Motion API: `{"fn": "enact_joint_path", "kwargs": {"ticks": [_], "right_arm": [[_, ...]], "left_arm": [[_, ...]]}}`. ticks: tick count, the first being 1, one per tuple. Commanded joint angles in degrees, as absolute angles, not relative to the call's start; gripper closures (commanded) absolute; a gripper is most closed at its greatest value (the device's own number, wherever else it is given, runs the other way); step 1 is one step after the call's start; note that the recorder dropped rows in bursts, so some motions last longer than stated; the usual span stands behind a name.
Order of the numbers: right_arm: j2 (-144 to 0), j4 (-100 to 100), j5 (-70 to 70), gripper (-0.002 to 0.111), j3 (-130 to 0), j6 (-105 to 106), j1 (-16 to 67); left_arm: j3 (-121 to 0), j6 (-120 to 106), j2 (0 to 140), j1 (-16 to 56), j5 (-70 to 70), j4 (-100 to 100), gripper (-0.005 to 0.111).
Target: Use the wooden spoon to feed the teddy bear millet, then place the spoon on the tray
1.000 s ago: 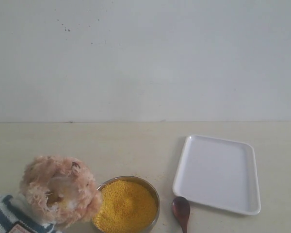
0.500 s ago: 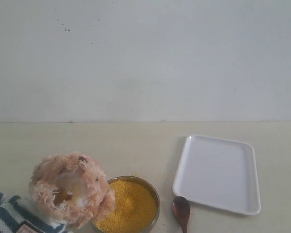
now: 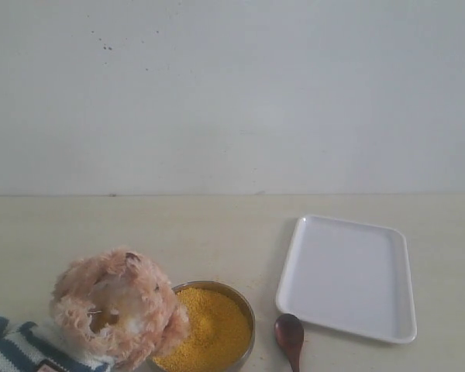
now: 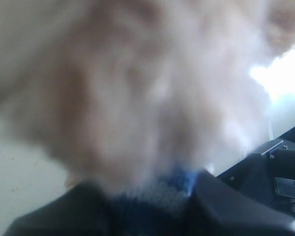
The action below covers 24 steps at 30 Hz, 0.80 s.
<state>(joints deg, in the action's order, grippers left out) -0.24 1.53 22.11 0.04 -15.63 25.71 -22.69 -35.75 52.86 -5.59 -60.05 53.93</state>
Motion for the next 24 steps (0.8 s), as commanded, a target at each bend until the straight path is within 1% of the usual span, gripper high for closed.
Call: {"fn": "enact_joint_path", "kwargs": {"ticks": [1, 11, 14, 16, 20, 24], "right_arm": [[0.0, 1.8, 21.7, 0.108, 0.0, -15.5, 25.7], [0.0, 1.8, 21.7, 0.108, 0.0, -15.5, 25.7], [0.0, 4.5, 21.0, 0.108, 0.0, -15.5, 25.7], [0.0, 3.7, 16.7, 0.108, 0.0, -16.3, 25.7], [0.0, -5.0, 5.5, 0.108, 0.0, -19.8, 25.7], [0.0, -5.3, -3.1, 0.108, 0.0, -20.1, 25.7]], "left_arm": [[-22.6, -36.2, 52.4, -5.7, -60.2, 55.7, 0.103], [-22.6, -36.2, 52.4, -5.7, -59.8, 55.7, 0.103], [-22.6, -36.2, 52.4, -5.7, -59.8, 55.7, 0.103], [-22.6, -36.2, 52.4, -5.7, -59.8, 55.7, 0.103], [-22.6, -36.2, 52.4, -5.7, -59.8, 55.7, 0.103], [-22.6, -36.2, 52.4, -5.7, -59.8, 55.7, 0.103]]}}
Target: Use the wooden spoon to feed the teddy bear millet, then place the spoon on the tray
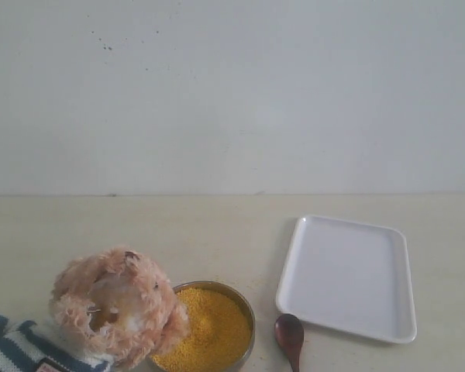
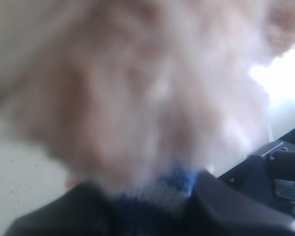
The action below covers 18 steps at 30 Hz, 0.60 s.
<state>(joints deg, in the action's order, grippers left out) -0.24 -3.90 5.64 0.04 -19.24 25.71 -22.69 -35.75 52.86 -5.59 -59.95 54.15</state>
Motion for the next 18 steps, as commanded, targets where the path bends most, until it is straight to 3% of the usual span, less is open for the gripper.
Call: {"fn": "enact_joint_path", "kwargs": {"ticks": [1, 11, 18], "right_arm": [[0.0, -5.7, -5.2, 0.108, 0.0, -21.6, 25.7], [0.0, -5.8, -7.8, 0.108, 0.0, -36.6, 25.8], [-1.0, -5.0, 5.8, 0.108, -5.2, -31.7, 28.7]], "left_arm": [[-22.6, -36.2, 52.4, -5.7, -59.8, 55.7, 0.103], [-22.6, -36.2, 52.4, -5.7, -59.8, 55.7, 0.103], [-22.6, -36.2, 52.4, -5.7, -59.4, 55.7, 0.103]]}}
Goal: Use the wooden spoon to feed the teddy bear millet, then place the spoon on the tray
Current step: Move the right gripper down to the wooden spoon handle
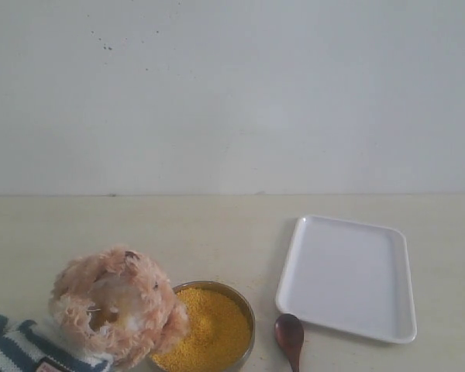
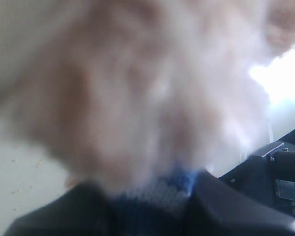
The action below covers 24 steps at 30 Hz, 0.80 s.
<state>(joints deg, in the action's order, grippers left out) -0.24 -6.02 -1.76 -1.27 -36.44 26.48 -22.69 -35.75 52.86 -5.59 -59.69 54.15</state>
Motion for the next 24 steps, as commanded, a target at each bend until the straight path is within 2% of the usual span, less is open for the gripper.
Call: {"fn": "enact_joint_path", "kwargs": {"ticks": [1, 8, 11, 14, 16, 24], "right_arm": [[-2.8, -5.0, 7.9, 0.108, -6.6, -29.1, 30.0], [-20.3, -4.5, 18.5, 0.105, -18.3, -13.4, 37.0], [-30.2, -3.0, 24.4, 0.088, -24.4, -7.5, 37.9], [-40.8, -2.8, 27.4, 0.063, -29.6, -4.6, 37.8], [-47.6, -2.7, 28.2, 0.055, -32.4, -3.7, 37.8], [-66.9, -2.6, 26.8, 0.055, -36.7, -3.6, 37.8]], "left_arm": [[-22.6, -36.2, 52.4, -5.7, -59.4, 55.7, 0.103], [-22.6, -36.2, 52.4, -5.7, -59.4, 55.7, 0.103], [-22.6, -36.2, 52.4, -5.7, -59.4, 55.7, 0.103], [-22.6, -36.2, 52.4, -5.7, -59.4, 55.7, 0.103], [-22.6, -36.2, 52.4, -5.7, -59.4, 55.7, 0.103], [-22.6, -36.2, 52.4, -5.7, -59.4, 55.7, 0.103]]}}
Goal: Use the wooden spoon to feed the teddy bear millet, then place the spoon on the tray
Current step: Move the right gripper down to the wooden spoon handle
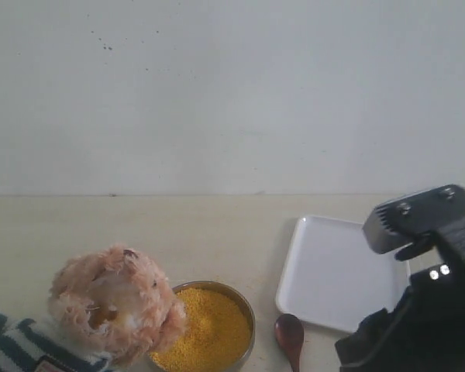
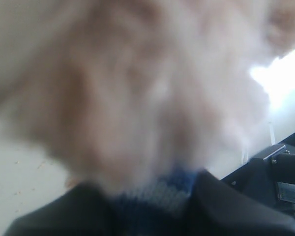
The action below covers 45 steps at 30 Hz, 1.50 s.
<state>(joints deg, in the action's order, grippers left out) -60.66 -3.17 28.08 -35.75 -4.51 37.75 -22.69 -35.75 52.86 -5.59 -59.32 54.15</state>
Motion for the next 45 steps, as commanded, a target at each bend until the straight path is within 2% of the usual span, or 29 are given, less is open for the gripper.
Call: {"fn": "enact_joint_path", "kwargs": {"ticks": [1, 9, 17, 24, 34, 41, 45], "right_arm": [[-68.3, -2.6, 26.1, 0.055, -36.7, -3.6, 37.8], [-72.6, -5.7, 23.8, 0.055, -36.7, -3.9, 37.8], [-72.7, -6.1, 22.8, 0.055, -36.7, -3.9, 37.8], [-72.7, -5.7, 22.7, 0.055, -36.7, -3.9, 37.8], [-72.9, -5.5, 23.3, 0.055, -36.7, -2.7, 37.8], [-82.3, -5.8, 23.2, 0.055, -36.7, -2.8, 37.9], [-87.8, -5.5, 18.5, 0.055, -36.7, -2.8, 42.0]], "left_arm": [[-22.6, -36.2, 52.4, -5.7, -59.4, 55.7, 0.103], [-22.6, -36.2, 52.4, -5.7, -59.2, 55.7, 0.103], [-22.6, -35.7, 52.4, -5.7, -52.6, 55.3, 0.103], [-22.7, -18.9, 52.4, -5.7, -51.9, 43.0, 0.103], [-23.7, -18.5, 52.7, -5.7, -54.6, 42.9, 0.103], [-23.5, -21.7, 59.3, -5.7, -55.6, 45.7, 0.103], [-24.2, -20.7, 59.6, -5.7, -53.5, 44.1, 0.103]]}}
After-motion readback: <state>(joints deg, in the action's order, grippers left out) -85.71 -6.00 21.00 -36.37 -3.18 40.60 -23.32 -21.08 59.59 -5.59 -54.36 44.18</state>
